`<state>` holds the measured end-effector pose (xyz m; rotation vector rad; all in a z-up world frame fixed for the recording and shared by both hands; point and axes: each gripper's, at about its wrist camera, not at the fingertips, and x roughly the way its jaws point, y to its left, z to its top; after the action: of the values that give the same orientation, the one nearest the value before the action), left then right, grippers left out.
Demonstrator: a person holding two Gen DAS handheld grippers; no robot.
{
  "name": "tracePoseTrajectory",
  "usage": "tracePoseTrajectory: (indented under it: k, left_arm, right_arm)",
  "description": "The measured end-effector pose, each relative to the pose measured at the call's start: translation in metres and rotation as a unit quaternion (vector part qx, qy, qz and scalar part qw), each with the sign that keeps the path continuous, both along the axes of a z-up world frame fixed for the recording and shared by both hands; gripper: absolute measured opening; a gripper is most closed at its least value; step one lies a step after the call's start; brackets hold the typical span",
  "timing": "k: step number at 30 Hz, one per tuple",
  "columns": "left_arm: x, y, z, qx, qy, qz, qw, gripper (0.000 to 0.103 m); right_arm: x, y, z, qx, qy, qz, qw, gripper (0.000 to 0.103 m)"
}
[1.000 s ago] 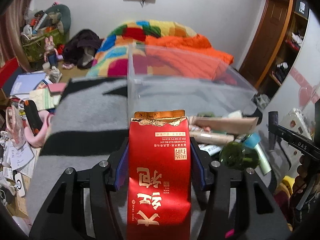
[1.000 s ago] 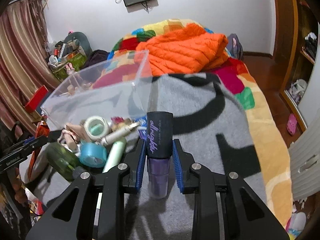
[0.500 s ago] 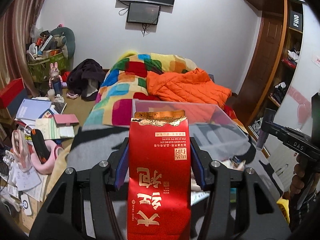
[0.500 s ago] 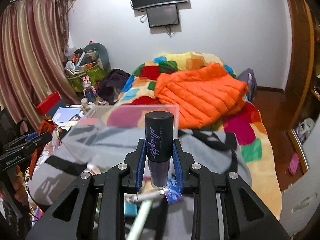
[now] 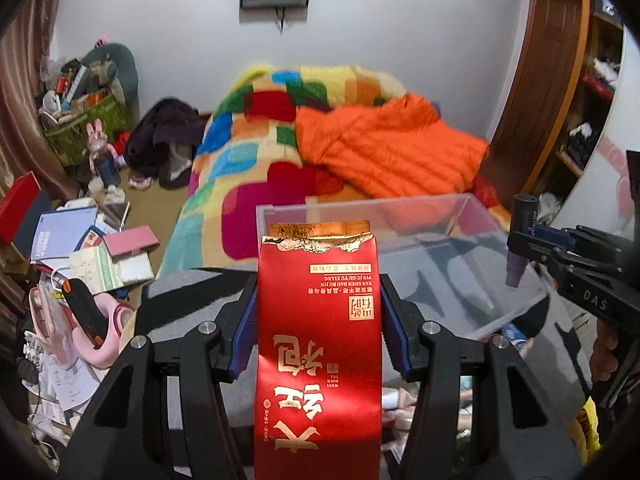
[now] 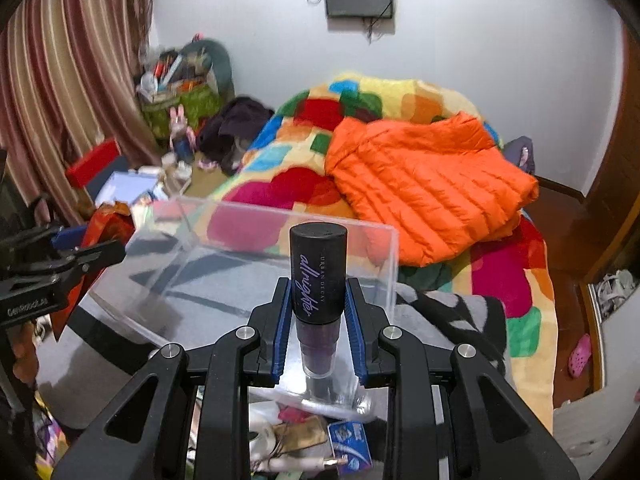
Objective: Organize objects
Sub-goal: 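Drop the red packet into the clear box while the right tool drops the purple tube, then grasp the green glass bottle with the left tool while the right tool grasps the white tube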
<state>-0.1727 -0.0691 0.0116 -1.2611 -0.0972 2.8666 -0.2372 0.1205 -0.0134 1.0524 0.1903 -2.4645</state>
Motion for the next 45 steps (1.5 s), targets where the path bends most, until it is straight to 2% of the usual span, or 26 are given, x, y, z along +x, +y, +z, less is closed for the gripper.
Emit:
tracePoseTrajectory:
  k: [7, 11, 19, 28, 30, 32, 37, 38, 40, 41, 45]
  left_arm:
    - [-0.034, 0.014, -0.020, -0.025, -0.057, -0.025, 0.9977, 0.055]
    - [-0.047, 0.023, -0.026, -0.040, -0.072, -0.034, 0.9960, 0.055]
    - [-0.059, 0.036, -0.034, -0.046, -0.099, -0.062, 0.9921, 0.055]
    - [-0.038, 0.039, -0.013, -0.041, -0.065, -0.071, 0.9945, 0.055]
    - [-0.026, 0.042, -0.004, -0.050, -0.045, -0.071, 0.9952, 0.059]
    - [-0.016, 0.043, 0.004, -0.052, -0.027, -0.070, 0.9958, 0.067]
    - [0.017, 0.046, 0.018, -0.042, 0.007, -0.069, 0.9967, 0.072]
    - [0.023, 0.047, 0.019, -0.040, 0.012, -0.067, 0.9969, 0.075]
    - [0.034, 0.047, 0.021, -0.035, 0.025, -0.061, 0.9972, 0.091]
    - [0.041, 0.048, 0.021, -0.033, 0.031, -0.058, 0.9973, 0.093]
    - [0.065, 0.054, 0.016, -0.044, 0.045, -0.051, 0.9967, 0.093]
  right_arm:
    - [-0.021, -0.024, -0.030, 0.059, -0.042, 0.037, 0.997, 0.023]
    - [-0.026, -0.038, -0.044, 0.082, -0.062, 0.059, 0.993, 0.023]
    - [-0.030, -0.047, -0.052, 0.092, -0.081, 0.073, 0.990, 0.023]
    - [-0.021, -0.041, -0.041, 0.071, -0.077, 0.071, 0.992, 0.030]
    - [-0.014, -0.037, -0.035, 0.064, -0.068, 0.068, 0.993, 0.030]
    - [-0.007, -0.031, -0.027, 0.053, -0.059, 0.064, 0.995, 0.032]
    - [0.015, -0.014, -0.008, 0.026, -0.032, 0.048, 0.998, 0.042]
    - [0.021, -0.008, -0.003, 0.019, -0.024, 0.044, 0.999, 0.046]
    - [0.030, 0.000, 0.002, 0.007, -0.015, 0.036, 0.999, 0.051]
    - [0.035, 0.006, 0.005, 0.002, -0.009, 0.030, 1.000, 0.052]
    - [0.057, 0.023, 0.006, -0.015, -0.001, 0.014, 1.000, 0.053]
